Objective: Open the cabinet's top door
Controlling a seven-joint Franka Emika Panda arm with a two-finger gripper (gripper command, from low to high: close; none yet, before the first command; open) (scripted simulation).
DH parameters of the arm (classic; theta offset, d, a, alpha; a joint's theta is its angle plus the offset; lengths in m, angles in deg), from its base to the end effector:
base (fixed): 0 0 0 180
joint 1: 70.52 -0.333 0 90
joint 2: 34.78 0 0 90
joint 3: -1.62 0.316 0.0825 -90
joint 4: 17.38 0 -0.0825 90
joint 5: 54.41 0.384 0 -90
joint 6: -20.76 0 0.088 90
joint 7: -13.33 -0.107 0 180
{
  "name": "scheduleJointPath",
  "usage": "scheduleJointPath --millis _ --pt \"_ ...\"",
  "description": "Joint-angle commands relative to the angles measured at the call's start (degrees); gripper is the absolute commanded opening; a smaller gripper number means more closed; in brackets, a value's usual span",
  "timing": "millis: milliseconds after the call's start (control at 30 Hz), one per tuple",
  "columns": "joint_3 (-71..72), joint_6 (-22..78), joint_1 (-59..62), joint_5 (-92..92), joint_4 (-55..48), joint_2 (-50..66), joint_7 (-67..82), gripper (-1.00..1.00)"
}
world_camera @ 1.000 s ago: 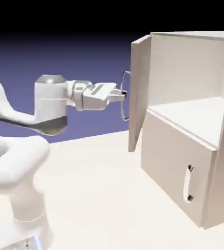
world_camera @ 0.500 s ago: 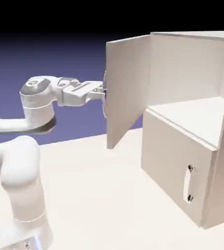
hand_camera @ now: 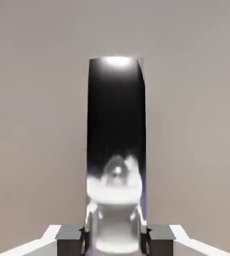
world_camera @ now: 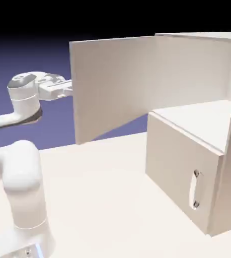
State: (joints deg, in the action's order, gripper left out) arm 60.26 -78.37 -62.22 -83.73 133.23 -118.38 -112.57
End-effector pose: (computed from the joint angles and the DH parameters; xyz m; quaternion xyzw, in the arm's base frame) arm 0.1654 0.2320 0.5267 0.4107 -0.5756 0.6975 0.1162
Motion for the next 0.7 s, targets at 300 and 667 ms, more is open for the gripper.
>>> scheduleJointPath --millis 300,667 --pt "9.7 19.1 14.6 6.6 -20.8 2.3 1.6 -1.0" --pt "15.2 35.9 30.9 9.3 -42.5 2.4 4.7 -1.0"
